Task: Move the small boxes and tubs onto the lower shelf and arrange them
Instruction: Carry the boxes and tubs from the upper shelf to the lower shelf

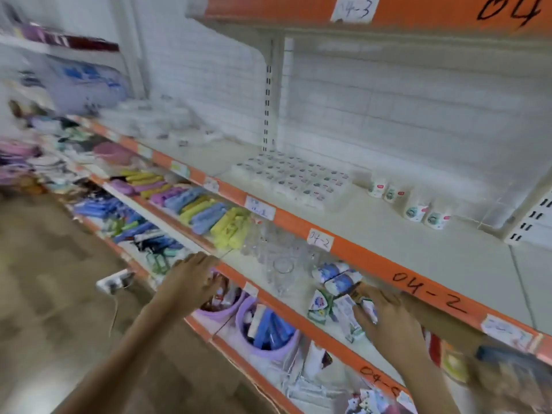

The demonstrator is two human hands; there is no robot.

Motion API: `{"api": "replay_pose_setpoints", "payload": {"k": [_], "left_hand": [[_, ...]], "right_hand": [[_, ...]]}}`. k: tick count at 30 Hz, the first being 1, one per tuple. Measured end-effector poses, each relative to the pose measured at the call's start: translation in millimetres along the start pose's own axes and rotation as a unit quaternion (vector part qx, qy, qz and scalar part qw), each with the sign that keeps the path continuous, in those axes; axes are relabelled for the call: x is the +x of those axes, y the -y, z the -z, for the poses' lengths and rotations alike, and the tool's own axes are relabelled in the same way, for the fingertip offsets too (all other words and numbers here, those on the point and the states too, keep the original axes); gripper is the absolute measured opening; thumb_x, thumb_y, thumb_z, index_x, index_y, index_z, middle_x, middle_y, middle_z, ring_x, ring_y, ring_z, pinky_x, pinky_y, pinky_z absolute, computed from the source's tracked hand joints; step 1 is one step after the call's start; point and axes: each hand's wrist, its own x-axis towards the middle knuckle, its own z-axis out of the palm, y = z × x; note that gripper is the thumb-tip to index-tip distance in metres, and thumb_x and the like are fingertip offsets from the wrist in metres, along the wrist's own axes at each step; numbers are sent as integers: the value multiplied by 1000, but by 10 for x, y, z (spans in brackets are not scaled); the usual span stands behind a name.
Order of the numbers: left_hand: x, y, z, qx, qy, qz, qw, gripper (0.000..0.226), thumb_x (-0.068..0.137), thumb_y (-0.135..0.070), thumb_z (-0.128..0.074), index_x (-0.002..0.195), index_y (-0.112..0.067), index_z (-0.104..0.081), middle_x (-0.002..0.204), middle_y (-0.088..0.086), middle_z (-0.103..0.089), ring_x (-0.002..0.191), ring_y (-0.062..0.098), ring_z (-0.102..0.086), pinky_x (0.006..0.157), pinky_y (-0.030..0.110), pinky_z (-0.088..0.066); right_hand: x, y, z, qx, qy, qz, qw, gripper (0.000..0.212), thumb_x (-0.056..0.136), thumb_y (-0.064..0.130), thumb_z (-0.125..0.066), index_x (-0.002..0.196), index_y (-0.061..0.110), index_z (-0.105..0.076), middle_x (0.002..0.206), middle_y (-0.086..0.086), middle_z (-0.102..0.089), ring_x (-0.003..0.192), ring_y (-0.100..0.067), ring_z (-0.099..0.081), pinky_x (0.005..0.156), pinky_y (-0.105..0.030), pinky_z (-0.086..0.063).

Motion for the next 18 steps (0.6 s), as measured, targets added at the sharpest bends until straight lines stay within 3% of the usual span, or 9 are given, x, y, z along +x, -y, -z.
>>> {"api": "replay_pose_setpoints", "payload": {"k": [3, 8, 11, 18], "left_hand": [[-433, 431, 226, 23, -4, 86, 996, 39, 70, -40, -45, 85, -13, -68, 78, 5, -67, 68, 26, -66, 54, 32, -53], [-992, 1172, 583, 45, -39, 180, 982, 35, 70, -40, -42, 87, -20, -65, 77, 0, -64, 69, 26, -66, 56, 30, -51], [-1137, 1605, 762, 55, -49, 229, 971, 37, 71, -42, -39, 88, -20, -64, 78, 0, -63, 69, 27, -65, 55, 30, -50], [-1011, 2796, 1039, 91, -68, 248, 962, 39, 71, -42, -42, 91, -18, -66, 83, 1, -66, 76, 27, -66, 60, 34, -48]], "right_hand": [[224, 507, -141, 42, 12, 61, 997, 23, 73, 27, -73, 93, 17, -66, 81, -3, -68, 67, -26, -66, 49, -31, -51], [682, 1420, -398, 105, 20, 155, 982, 26, 77, 29, -65, 100, 17, -65, 94, -3, -68, 84, -28, -65, 66, -38, -53], [1001, 2013, -548, 130, 18, 199, 971, 27, 79, 23, -70, 104, 16, -64, 101, -3, -66, 92, -29, -62, 74, -39, -50], [1721, 3293, -889, 158, 25, 236, 958, 31, 88, 30, -57, 116, 18, -57, 116, -1, -60, 105, -22, -56, 80, -32, -42]]}}
